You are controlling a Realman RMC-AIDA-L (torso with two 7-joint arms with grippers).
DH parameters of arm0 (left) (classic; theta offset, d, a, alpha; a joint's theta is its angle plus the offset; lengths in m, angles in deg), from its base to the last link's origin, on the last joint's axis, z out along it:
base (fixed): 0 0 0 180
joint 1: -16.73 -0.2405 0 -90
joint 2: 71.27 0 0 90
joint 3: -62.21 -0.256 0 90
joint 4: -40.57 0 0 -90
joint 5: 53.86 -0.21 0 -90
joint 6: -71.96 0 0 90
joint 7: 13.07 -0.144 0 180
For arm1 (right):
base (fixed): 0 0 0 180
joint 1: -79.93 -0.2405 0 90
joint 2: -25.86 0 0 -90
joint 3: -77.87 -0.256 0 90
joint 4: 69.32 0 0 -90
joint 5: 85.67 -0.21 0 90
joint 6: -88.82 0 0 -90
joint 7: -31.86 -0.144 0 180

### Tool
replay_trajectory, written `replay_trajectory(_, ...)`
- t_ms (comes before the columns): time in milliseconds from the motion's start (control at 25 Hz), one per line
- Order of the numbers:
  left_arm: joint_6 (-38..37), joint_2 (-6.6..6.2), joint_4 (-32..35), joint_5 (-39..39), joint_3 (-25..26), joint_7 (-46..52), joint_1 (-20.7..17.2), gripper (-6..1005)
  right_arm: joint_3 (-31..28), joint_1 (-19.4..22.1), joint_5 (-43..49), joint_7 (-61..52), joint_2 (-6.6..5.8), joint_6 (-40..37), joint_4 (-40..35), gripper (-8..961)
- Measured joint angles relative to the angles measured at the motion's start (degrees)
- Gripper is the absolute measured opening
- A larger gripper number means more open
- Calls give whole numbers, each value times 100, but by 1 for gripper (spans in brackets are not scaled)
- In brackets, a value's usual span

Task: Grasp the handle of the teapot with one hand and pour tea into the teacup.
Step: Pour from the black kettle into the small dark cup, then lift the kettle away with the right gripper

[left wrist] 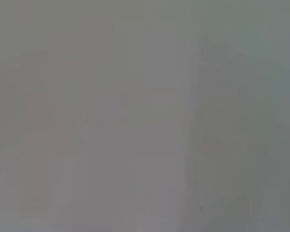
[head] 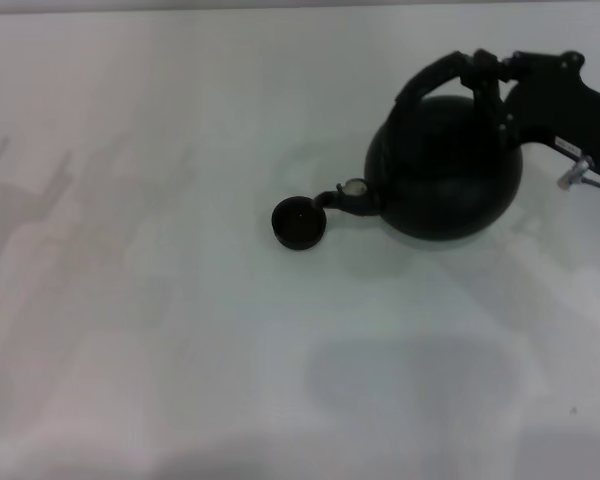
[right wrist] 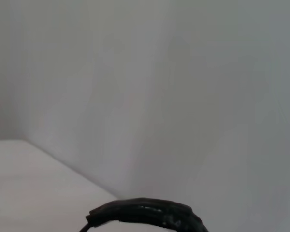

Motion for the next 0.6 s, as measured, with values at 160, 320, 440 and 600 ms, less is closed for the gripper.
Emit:
replay_trajectory(160, 1, 0, -87, -4, 16, -7, 5, 874, 182, 18, -303, 309, 4, -140, -197, 137)
replay_trajectory(320, -6, -4, -138, -6, 19, -51, 17, 874, 380, 42, -532, 699, 2, -371, -379, 131)
replay_trajectory(440, -10, 0, -150, -4, 15, -77, 19, 875, 518, 52, -546, 904, 2, -558, -522, 124)
replay_trajectory(600, -12, 2, -161, 0, 2, -79, 28, 875, 695, 66, -546, 1149, 2, -800, -651, 120)
